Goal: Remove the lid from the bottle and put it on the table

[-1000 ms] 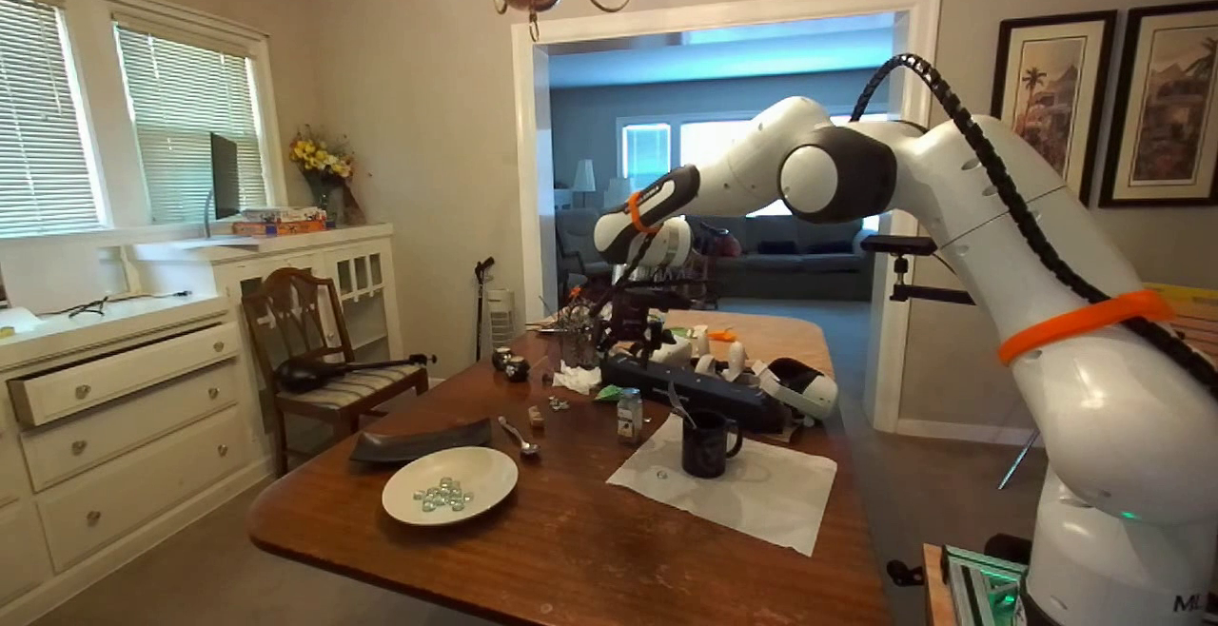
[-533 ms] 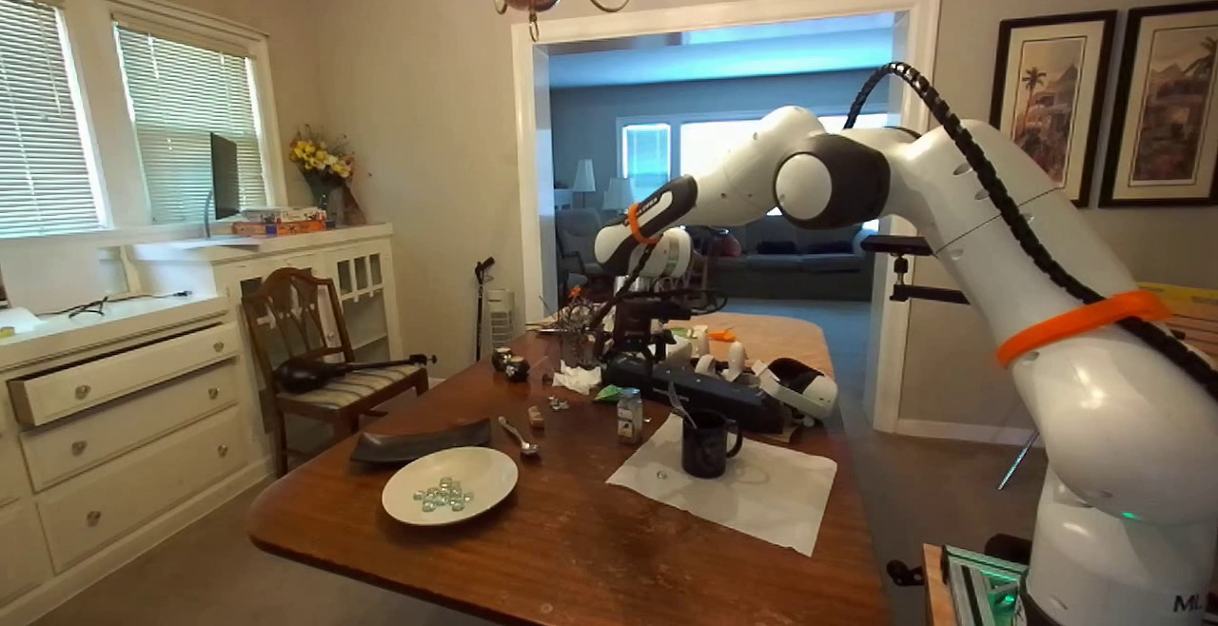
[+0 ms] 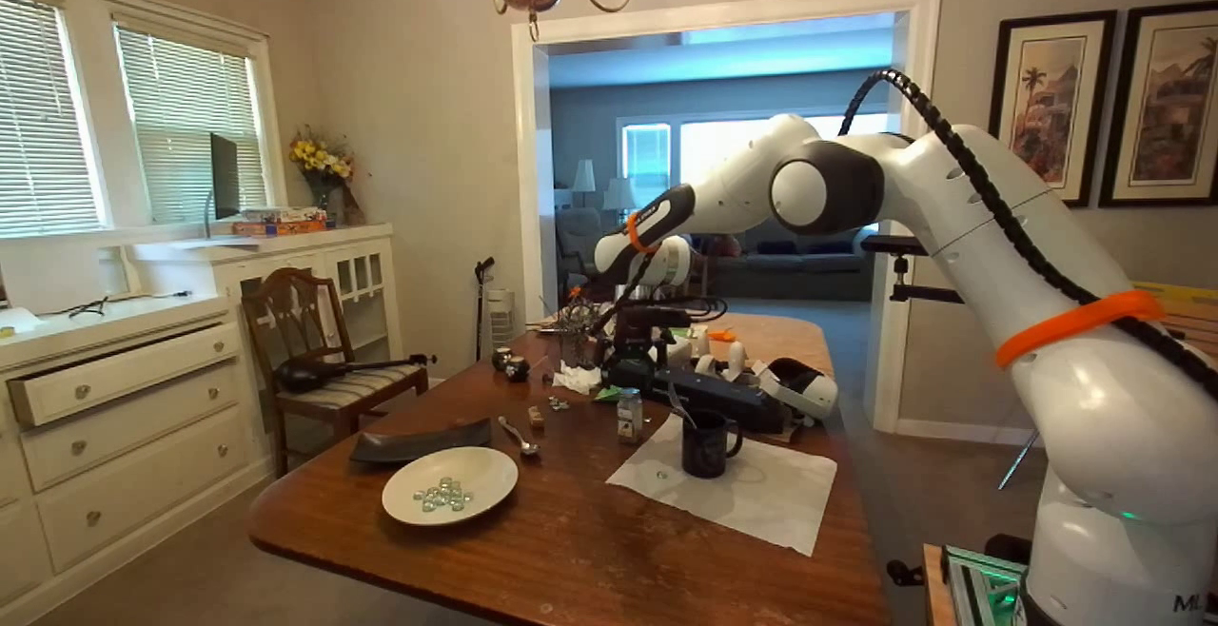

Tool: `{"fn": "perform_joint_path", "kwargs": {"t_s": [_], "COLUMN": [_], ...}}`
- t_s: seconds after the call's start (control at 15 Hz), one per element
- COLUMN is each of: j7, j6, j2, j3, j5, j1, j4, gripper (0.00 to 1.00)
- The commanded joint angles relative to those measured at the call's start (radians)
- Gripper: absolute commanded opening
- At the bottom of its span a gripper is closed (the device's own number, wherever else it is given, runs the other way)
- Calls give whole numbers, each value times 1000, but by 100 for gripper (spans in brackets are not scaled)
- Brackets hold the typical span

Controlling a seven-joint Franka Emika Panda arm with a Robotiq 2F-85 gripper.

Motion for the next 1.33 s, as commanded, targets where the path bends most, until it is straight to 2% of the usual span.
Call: {"fn": "perform_joint_path", "kwargs": {"t_s": [0.0, 0.13, 0.33, 0.67, 1.13, 1.27], "j7": [16, 16, 18, 18, 21, 24], "j6": [21, 28, 30, 35, 45, 48], "j2": [17, 21, 26, 33, 34, 35], "j3": [4, 4, 3, 3, 0, -2], "j5": [-2, -3, -3, -3, -9, -12], "j1": [0, 1, 0, -1, 1, 2], "j4": [8, 8, 8, 7, 16, 17], "gripper": [100, 96, 96, 87, 88, 84]}}
